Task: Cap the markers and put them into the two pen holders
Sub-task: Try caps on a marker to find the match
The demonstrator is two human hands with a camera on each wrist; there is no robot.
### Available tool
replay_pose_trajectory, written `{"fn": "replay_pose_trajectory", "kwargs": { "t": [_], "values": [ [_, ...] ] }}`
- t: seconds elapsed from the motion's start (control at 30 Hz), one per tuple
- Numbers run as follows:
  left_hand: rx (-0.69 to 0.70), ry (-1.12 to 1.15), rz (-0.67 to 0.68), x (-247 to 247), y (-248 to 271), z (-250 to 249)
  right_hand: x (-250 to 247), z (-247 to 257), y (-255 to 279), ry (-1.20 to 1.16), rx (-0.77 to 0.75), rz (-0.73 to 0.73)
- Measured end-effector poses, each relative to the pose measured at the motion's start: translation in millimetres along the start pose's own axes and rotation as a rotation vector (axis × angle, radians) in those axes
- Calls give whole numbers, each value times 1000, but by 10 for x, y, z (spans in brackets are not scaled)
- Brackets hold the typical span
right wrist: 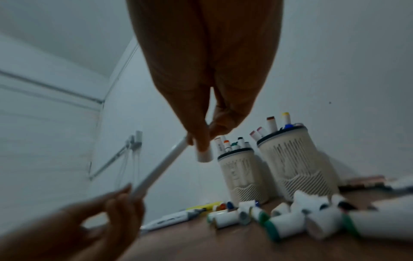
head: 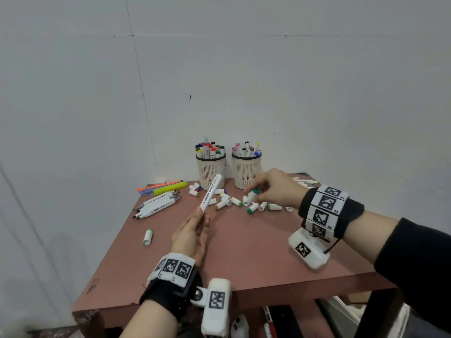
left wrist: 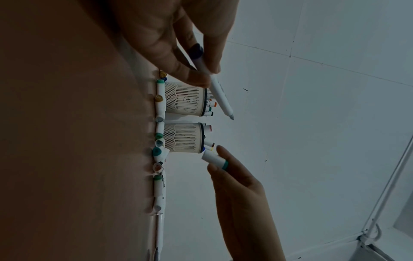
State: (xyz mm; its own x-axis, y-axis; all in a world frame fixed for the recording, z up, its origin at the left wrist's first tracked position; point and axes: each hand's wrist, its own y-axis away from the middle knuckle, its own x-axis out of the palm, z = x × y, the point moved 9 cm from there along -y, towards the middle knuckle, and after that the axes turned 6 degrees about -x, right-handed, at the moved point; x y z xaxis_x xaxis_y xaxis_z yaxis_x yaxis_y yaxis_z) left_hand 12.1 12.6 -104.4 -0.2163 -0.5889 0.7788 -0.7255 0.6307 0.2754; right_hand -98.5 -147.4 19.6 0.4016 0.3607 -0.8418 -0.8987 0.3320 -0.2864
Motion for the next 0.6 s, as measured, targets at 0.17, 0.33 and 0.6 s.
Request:
{"fn": "replay_pose_trajectory", "kwargs": {
  "t": [0.17, 0.33, 0.6],
  "values": [
    [2, -13, 6, 9, 9, 8, 19, -307, 95, 41, 152, 54],
    [-19, -38, 34, 49, 22, 30, 132, -692, 63, 258, 304, 288],
    [-9, -82, 54, 74, 13, 22, 198, -810, -238, 347, 309, 404]
  ]
}}
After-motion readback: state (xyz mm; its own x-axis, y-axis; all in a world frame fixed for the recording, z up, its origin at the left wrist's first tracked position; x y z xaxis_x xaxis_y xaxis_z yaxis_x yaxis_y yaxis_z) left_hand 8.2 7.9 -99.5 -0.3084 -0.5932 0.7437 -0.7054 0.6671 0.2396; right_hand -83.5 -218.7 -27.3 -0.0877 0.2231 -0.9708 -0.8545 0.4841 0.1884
